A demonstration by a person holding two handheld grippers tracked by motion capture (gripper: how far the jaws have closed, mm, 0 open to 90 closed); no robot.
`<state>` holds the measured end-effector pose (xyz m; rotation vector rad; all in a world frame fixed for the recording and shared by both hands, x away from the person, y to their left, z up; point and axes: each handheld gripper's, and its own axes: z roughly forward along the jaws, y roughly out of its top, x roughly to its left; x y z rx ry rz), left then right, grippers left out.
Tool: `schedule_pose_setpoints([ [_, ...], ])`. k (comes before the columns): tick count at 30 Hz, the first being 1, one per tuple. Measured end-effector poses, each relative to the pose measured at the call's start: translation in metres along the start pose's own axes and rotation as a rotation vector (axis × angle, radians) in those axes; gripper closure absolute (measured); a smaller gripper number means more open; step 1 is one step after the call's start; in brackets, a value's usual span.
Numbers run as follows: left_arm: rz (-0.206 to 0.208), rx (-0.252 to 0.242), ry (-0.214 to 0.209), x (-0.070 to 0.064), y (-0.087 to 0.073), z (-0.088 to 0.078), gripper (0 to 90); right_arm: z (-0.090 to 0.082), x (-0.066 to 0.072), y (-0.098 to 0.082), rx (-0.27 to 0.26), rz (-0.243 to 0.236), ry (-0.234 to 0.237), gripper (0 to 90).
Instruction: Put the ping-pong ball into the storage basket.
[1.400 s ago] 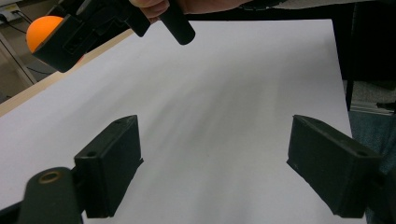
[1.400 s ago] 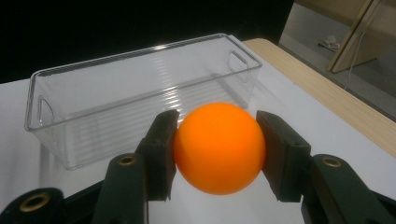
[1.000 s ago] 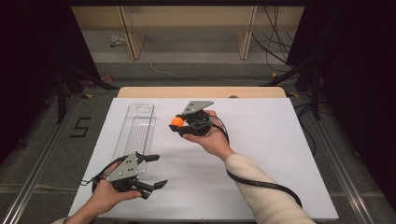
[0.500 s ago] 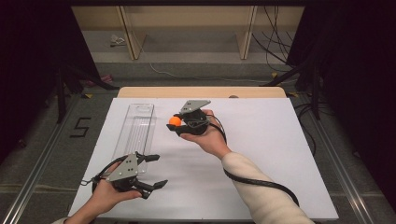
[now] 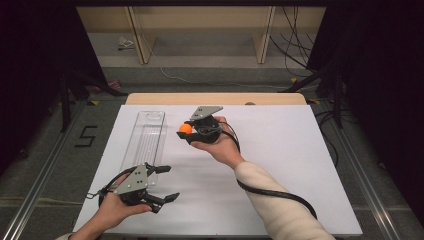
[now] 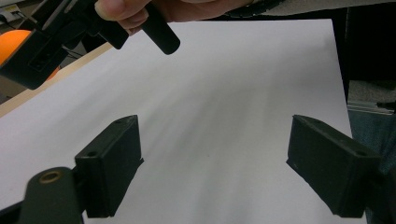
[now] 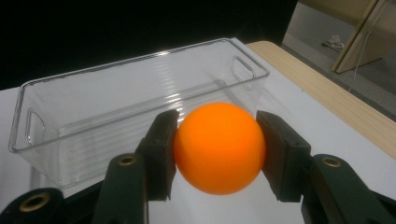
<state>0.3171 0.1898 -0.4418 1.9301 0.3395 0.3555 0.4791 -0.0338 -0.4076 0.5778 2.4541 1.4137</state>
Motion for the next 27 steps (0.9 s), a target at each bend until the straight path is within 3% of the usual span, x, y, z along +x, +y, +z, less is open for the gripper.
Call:
schedule_pose_setpoints([
  [27, 0.001, 0.001, -0.004, 0.0, 0.0, 0.0, 17.5, 0.016, 0.006, 0.012, 0.003, -0.012, 0.023, 51.5],
])
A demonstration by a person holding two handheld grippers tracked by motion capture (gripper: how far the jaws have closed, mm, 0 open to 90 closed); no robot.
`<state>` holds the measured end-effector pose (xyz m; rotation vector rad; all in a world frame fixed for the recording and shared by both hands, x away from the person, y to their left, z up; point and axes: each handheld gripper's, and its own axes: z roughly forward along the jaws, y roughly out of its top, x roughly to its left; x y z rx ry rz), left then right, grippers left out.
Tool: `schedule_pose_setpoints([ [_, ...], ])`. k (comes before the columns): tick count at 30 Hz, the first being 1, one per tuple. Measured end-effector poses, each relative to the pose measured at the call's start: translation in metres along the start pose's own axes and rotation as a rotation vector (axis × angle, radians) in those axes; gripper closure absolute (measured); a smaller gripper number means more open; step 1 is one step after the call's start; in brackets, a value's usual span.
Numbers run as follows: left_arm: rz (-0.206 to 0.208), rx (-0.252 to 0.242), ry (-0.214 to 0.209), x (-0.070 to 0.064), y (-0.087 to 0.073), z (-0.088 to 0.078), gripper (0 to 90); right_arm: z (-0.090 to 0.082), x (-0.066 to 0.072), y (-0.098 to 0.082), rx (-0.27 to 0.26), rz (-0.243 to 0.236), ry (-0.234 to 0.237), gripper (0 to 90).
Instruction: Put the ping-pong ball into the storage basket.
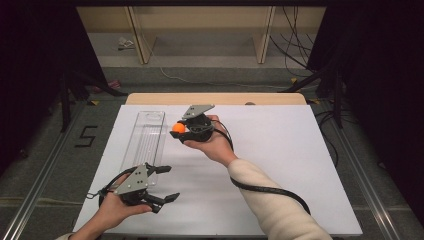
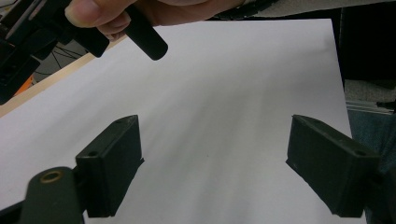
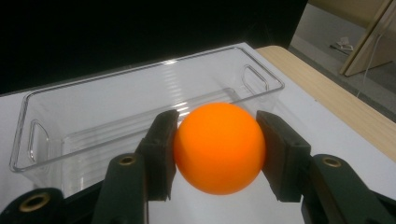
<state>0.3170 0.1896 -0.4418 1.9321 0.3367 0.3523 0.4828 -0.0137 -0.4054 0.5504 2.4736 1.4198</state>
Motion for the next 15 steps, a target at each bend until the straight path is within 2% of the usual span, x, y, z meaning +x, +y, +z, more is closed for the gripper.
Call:
schedule_pose_setpoints([
  [15, 0.002, 0.0, 0.002, -0.0003, 0.0, 0.0003, 17.5, 0.0058, 0.0012, 0.0035, -0.003, -0.001, 0.006, 51.5],
])
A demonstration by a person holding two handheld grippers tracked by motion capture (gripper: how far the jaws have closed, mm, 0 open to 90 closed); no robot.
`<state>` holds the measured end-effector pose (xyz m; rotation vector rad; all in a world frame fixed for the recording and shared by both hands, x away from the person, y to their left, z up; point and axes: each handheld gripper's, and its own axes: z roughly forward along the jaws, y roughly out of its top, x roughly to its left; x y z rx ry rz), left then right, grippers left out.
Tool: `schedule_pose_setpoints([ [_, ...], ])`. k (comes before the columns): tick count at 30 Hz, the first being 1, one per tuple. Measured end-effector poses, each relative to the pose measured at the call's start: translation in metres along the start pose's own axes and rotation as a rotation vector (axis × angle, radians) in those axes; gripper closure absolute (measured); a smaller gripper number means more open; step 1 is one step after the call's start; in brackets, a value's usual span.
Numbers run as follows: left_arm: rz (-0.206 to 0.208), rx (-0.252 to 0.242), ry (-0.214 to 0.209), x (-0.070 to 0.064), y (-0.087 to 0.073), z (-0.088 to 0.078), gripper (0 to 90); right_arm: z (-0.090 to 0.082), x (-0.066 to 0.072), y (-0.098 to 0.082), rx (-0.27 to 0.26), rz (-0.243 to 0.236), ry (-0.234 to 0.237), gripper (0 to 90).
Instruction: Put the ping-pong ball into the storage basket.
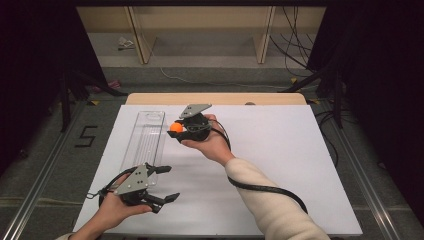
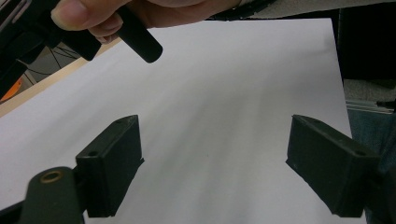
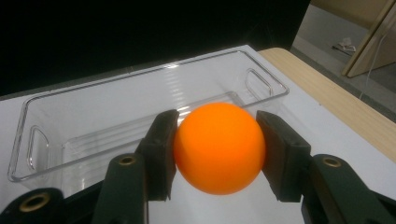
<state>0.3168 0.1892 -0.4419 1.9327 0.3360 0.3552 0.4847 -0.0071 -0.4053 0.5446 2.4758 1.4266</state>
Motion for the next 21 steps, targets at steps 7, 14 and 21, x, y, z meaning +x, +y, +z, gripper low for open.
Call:
schedule_pose_setpoints([
  [7, 0.001, 0.002, -0.003, 0.0001, 0.0001, -0.0001, 17.5, 0.0019, -0.0003, 0.0015, 0.0, 0.002, 0.001, 51.5],
  [14, 0.001, 0.003, -0.004, 0.0, 0.0001, -0.0001, 17.5, 0.0051, 0.0002, 0.0041, 0.002, 0.001, 0.005, 51.5],
  [21, 0.003, 0.005, -0.007, 0.0, 0.0002, 0.0, 17.6, 0.01, 0.0012, 0.0055, 0.006, -0.002, 0.009, 51.5],
])
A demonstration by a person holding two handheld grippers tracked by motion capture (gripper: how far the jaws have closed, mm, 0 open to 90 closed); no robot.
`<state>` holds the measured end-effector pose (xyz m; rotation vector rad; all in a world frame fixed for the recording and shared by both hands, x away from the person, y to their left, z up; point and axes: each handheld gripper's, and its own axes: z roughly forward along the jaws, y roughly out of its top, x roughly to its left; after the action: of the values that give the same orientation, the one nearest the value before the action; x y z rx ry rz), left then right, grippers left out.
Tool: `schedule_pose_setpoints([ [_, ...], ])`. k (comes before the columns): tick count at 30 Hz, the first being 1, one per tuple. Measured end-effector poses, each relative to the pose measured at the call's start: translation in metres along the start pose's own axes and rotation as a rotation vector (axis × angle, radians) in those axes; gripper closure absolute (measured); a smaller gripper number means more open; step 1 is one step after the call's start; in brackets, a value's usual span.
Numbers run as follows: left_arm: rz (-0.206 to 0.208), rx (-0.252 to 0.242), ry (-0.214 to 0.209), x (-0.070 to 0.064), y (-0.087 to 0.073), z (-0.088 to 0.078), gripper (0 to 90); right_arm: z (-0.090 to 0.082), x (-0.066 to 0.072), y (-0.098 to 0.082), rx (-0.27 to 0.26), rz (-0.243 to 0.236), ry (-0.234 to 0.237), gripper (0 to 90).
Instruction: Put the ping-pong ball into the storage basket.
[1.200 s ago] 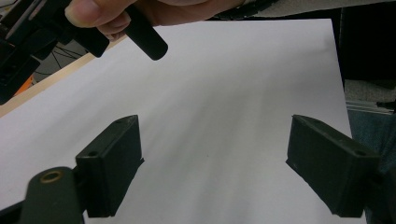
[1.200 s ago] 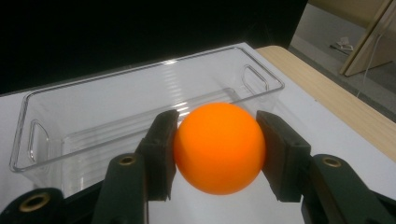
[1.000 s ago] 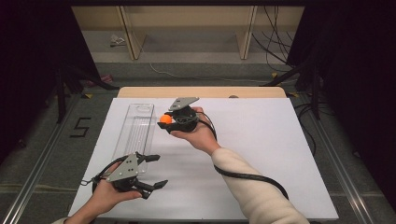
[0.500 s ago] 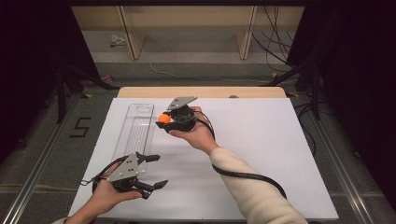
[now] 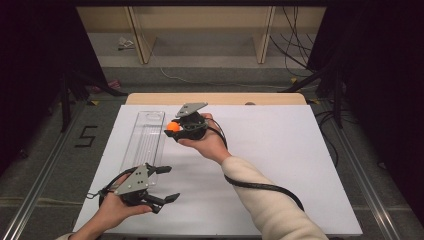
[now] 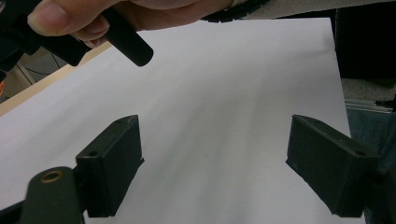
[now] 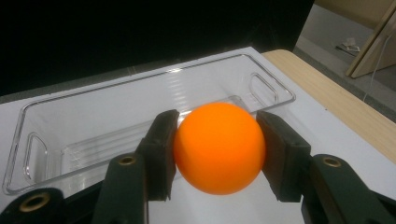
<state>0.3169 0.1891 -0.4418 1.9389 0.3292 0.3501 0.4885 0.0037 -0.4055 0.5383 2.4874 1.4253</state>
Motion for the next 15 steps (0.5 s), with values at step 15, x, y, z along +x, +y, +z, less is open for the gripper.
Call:
schedule_pose_setpoints([
  [15, 0.001, -0.003, 0.0, -0.0005, -0.0001, 0.0007, 17.6, 0.0081, 0.0028, 0.0041, 0.001, -0.003, 0.014, 51.5],
])
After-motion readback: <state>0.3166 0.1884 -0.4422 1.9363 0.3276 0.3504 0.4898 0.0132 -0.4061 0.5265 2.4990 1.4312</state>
